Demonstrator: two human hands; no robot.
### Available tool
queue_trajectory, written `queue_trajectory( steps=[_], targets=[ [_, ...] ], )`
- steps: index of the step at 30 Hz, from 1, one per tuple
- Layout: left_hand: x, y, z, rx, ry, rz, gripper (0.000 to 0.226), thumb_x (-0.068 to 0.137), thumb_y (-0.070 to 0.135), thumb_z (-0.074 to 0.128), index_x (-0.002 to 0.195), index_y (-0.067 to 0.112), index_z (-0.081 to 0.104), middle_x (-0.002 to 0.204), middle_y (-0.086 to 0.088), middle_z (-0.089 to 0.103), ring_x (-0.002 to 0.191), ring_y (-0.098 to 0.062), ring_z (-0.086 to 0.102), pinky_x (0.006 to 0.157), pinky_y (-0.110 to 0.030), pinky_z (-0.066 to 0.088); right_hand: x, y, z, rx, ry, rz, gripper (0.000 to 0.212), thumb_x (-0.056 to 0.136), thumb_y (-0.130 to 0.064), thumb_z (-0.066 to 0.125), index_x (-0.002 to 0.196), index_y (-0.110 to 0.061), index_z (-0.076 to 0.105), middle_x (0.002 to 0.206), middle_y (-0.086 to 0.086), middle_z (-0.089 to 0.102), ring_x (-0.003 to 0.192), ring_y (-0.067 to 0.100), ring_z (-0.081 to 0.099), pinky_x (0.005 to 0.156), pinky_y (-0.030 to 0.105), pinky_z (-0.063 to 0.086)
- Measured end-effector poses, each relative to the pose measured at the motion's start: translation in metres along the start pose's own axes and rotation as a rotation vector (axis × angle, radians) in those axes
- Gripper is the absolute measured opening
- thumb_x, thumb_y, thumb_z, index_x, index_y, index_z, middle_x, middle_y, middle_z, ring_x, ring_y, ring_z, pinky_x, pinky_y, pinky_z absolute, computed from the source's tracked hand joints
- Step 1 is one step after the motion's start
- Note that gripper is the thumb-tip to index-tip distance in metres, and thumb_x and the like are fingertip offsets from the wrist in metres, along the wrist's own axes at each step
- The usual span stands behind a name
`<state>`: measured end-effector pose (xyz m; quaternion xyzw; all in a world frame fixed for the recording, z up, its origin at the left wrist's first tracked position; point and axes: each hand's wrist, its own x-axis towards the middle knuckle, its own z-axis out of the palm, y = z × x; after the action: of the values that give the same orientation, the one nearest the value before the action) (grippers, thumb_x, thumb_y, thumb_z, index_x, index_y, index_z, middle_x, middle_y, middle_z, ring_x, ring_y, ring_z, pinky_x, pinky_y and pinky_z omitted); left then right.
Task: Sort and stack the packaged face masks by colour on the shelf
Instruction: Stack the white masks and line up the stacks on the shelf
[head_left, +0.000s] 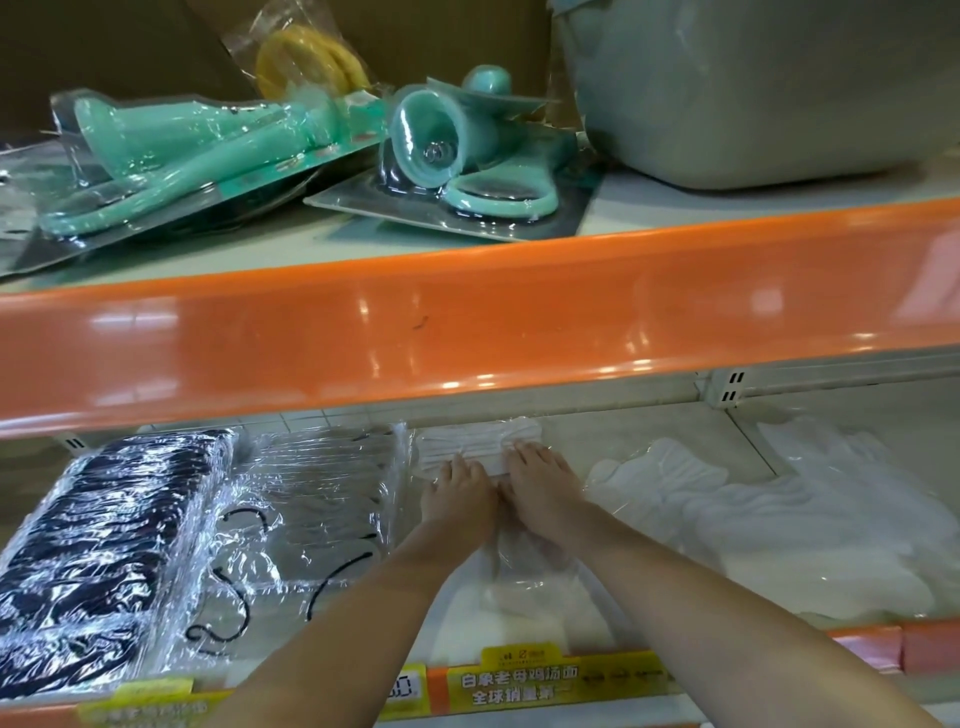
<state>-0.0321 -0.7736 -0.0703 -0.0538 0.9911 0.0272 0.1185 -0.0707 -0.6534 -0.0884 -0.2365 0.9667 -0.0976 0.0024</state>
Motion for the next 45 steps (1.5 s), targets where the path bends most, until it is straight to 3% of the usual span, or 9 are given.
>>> queue_trajectory(
  steps=[6,11,14,19,30,34,38,42,45],
  targets=[
    [-0.002,-0.005,-0.001,-0.035,0.038,0.011,0.05,0.102,0.03,0.025,0.147,0.007,0.021,0.158,-0.015,0.011,0.146,-0.03,0.01,0.115,-0.043,0.017,-0.002,0.0,-0.013,0.156,-0.033,-0.024,0.041,0.098,-0.022,0.04,0.137,-0.01,0.045,0.145,0.007,0.04,0.133,0.023,0.035,0.11,0.035,0.03],
    [-0.019,-0.002,0.007,-0.088,0.223,0.087,0.04,0.1,0.031,0.031,0.138,0.019,0.036,0.148,-0.002,0.035,0.142,-0.021,0.021,0.112,-0.035,0.02,-0.032,0.015,-0.038,0.267,-0.013,0.012,0.032,0.094,-0.022,0.046,0.124,-0.018,0.059,0.126,0.0,0.055,0.117,0.019,0.051,0.095,0.036,0.043],
    [-0.036,0.012,0.004,-0.144,0.241,0.125,0.035,0.099,0.031,0.035,0.132,0.025,0.046,0.136,0.005,0.049,0.132,-0.016,0.033,0.104,-0.032,0.026,-0.051,0.025,-0.044,0.169,-0.108,0.027,0.036,0.092,-0.035,0.053,0.127,-0.025,0.055,0.13,-0.003,0.05,0.122,0.017,0.044,0.098,0.034,0.039],
    [-0.057,0.027,0.002,-0.171,0.127,0.134,0.046,0.096,0.047,0.044,0.136,0.027,0.043,0.137,0.003,0.045,0.13,-0.02,0.035,0.103,-0.033,0.029,-0.074,0.034,-0.039,0.11,-0.217,-0.005,0.057,0.083,-0.049,0.062,0.133,-0.025,0.046,0.132,-0.006,0.043,0.124,0.016,0.039,0.093,0.029,0.032],
    [-0.066,0.029,0.016,-0.236,0.091,0.095,0.048,0.089,0.049,0.052,0.131,0.025,0.051,0.127,0.002,0.046,0.122,-0.019,0.038,0.098,-0.03,0.032,-0.092,0.035,-0.023,0.138,-0.063,-0.006,0.05,0.08,-0.061,0.059,0.121,-0.032,0.052,0.123,-0.015,0.045,0.119,0.011,0.039,0.097,0.029,0.028],
    [-0.064,0.03,0.015,-0.342,0.068,0.069,0.047,0.088,0.045,0.056,0.128,0.022,0.054,0.122,-0.002,0.05,0.117,-0.02,0.042,0.094,-0.028,0.036,-0.099,0.036,-0.017,0.131,0.001,-0.038,0.058,0.077,-0.068,0.037,0.115,-0.029,0.056,0.118,-0.012,0.048,0.114,0.012,0.043,0.09,0.026,0.027],
    [-0.064,0.033,0.009,-0.498,-0.005,0.029,0.038,0.085,0.038,0.063,0.116,0.016,0.058,0.109,-0.005,0.061,0.102,-0.022,0.057,0.083,-0.031,0.043,-0.104,0.037,-0.005,0.185,0.094,-0.043,0.034,0.082,-0.047,0.062,0.106,-0.023,0.063,0.105,-0.007,0.055,0.1,0.018,0.053,0.085,0.026,0.032],
    [-0.065,0.036,0.006,-0.42,0.045,0.103,0.016,0.091,0.034,0.055,0.088,0.019,0.059,0.087,0.001,0.055,0.092,-0.021,0.057,0.068,-0.03,0.038,-0.109,0.035,-0.003,0.194,0.153,-0.026,0.04,0.081,-0.053,0.045,0.1,-0.022,0.064,0.097,-0.007,0.057,0.087,0.017,0.057,0.075,0.028,0.043],
    [-0.065,0.034,0.002,-0.526,0.121,0.119,0.01,0.095,0.026,0.049,0.091,0.019,0.054,0.091,0.004,0.048,0.091,-0.018,0.054,0.07,-0.027,0.035,-0.11,0.035,-0.005,0.25,0.225,0.102,0.047,0.086,-0.051,0.035,0.104,-0.017,0.063,0.101,-0.001,0.059,0.09,0.022,0.057,0.075,0.034,0.046]
  ],
)
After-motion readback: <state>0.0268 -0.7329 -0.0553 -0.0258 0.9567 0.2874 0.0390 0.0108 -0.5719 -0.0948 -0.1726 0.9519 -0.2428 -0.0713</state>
